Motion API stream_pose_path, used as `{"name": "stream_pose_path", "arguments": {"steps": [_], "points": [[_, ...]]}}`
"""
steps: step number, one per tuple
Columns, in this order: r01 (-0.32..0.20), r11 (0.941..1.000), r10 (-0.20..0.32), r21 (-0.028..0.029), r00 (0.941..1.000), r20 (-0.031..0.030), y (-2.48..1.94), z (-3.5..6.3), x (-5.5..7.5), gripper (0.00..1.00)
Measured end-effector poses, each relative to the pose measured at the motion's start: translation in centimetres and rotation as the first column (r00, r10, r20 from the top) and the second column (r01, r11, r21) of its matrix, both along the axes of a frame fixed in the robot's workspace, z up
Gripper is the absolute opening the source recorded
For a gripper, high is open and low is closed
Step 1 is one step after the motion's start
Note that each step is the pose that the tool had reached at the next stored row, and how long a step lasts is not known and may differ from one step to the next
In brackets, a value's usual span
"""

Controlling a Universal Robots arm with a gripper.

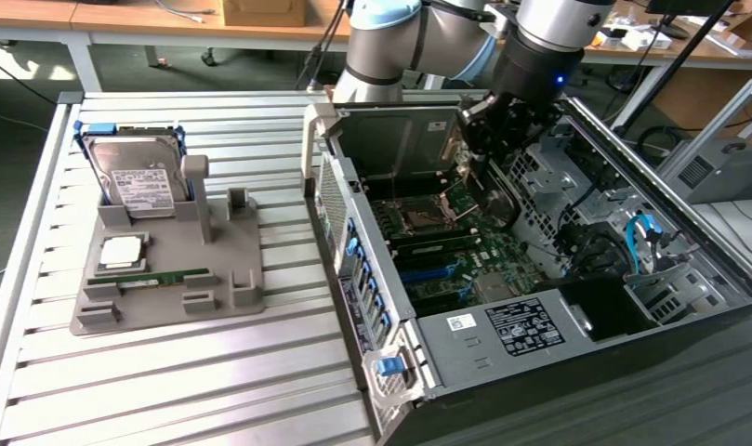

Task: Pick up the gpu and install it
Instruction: 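Insert the gpu into the slot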

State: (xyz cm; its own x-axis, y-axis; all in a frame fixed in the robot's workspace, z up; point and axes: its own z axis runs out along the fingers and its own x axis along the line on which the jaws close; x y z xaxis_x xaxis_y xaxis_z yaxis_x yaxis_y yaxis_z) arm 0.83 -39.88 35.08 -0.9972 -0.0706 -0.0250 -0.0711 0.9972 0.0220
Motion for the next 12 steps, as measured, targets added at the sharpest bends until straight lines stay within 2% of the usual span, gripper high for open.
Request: {"name": "stream_pose_path", "arguments": {"steps": [12], "points": [[-0.077,0.9971,0.077,0.0,0.9971,-0.0001,0.0,0.0,0.0,0.27]]}}
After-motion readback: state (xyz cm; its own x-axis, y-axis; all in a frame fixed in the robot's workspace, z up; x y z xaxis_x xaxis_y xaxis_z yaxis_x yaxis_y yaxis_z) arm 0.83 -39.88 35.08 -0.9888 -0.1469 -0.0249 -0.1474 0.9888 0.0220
